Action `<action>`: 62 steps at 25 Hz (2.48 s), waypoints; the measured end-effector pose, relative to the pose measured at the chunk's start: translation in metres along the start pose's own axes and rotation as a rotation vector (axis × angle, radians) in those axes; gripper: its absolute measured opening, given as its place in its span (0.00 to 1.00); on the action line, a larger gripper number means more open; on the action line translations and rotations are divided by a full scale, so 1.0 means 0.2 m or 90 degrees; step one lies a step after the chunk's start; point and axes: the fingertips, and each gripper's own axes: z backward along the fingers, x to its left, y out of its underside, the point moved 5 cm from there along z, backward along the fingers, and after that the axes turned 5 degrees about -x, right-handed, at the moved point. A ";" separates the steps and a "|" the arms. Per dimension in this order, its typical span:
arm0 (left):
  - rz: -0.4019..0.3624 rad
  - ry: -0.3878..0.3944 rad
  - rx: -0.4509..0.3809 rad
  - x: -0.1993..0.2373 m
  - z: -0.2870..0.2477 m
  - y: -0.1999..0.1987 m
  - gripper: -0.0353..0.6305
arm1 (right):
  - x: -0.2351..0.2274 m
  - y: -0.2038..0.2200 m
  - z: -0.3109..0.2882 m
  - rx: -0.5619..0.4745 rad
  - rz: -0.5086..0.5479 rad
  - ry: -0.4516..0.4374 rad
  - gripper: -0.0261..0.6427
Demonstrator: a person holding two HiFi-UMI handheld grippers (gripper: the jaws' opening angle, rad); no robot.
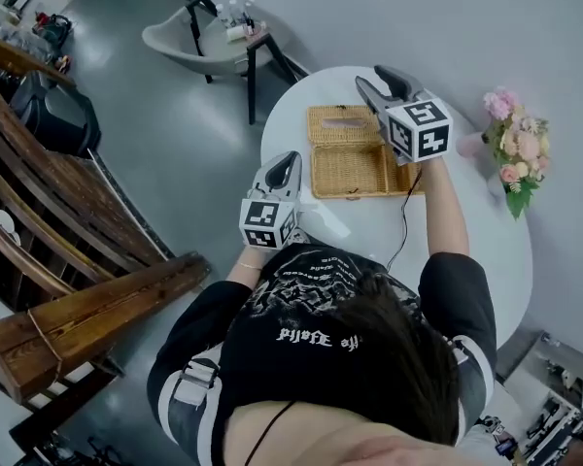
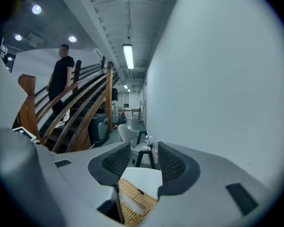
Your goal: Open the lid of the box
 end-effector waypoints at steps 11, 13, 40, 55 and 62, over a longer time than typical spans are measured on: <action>-0.005 0.015 -0.021 -0.10 0.04 -0.04 0.09 | 0.17 0.08 0.37 -0.076 -0.055 0.109 0.34; -0.009 0.014 -0.020 -0.10 0.05 -0.04 0.09 | 0.20 0.12 0.42 -0.080 -0.068 0.121 0.34; -0.019 -0.017 -0.042 -0.14 0.09 0.00 0.09 | 0.55 0.57 0.54 -0.042 -0.123 0.147 0.34; -0.021 -0.010 -0.036 -0.14 0.13 0.03 0.09 | 0.59 0.63 0.58 -0.055 -0.146 0.179 0.08; -0.023 -0.010 -0.024 -0.17 0.12 0.06 0.09 | 0.58 0.65 0.59 -0.037 -0.125 0.207 0.08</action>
